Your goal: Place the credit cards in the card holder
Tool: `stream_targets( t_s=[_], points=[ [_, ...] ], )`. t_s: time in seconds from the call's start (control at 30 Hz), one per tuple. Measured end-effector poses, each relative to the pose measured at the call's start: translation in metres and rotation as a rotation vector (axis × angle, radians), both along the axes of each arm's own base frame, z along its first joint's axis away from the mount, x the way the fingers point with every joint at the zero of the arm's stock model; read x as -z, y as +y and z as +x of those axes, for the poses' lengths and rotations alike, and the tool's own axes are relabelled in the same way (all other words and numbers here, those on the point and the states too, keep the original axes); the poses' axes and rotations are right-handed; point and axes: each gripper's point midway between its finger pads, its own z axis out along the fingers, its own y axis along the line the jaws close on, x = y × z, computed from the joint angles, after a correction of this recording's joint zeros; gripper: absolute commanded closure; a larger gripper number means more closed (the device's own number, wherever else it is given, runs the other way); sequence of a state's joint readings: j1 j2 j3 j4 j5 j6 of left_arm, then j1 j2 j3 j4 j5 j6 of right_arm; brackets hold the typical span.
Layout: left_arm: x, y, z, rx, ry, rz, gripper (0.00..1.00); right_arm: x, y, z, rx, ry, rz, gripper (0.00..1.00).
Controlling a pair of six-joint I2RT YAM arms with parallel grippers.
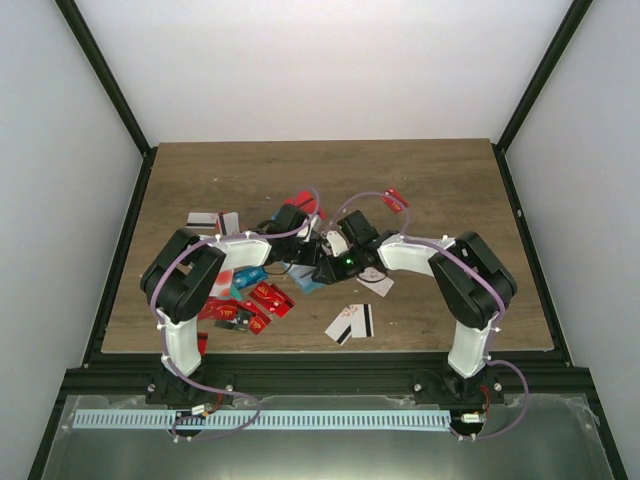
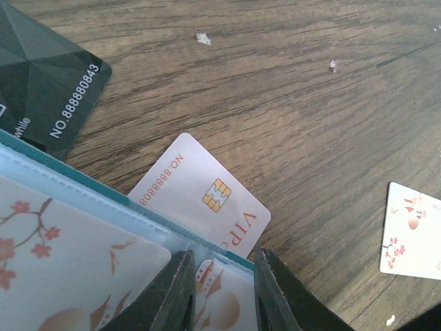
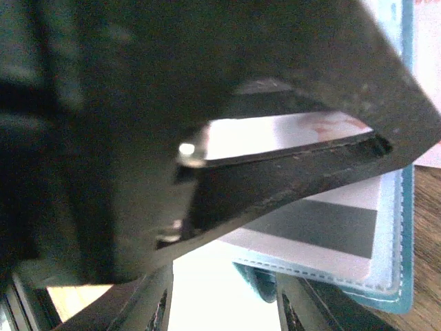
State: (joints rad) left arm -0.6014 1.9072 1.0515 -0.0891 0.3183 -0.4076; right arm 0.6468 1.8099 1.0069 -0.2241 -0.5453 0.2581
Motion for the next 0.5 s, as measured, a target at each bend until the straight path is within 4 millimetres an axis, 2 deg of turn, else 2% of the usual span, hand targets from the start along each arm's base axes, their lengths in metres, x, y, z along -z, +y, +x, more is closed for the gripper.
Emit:
stream_targets(
  t_s=[0.13, 0.5],
  points=[
    [0.0, 0.0, 0.0, 0.001, 0.0, 0.0, 0.73, 0.01, -0.001, -0.001, -0.001, 0.022, -0.01, 0.57],
    [0.0, 0.0, 0.0, 0.002, 0.002, -0.002, 0.74, 0.008, 0.01, -0.003, -0.039, 0.053, 0.085, 0.57]
  ],
)
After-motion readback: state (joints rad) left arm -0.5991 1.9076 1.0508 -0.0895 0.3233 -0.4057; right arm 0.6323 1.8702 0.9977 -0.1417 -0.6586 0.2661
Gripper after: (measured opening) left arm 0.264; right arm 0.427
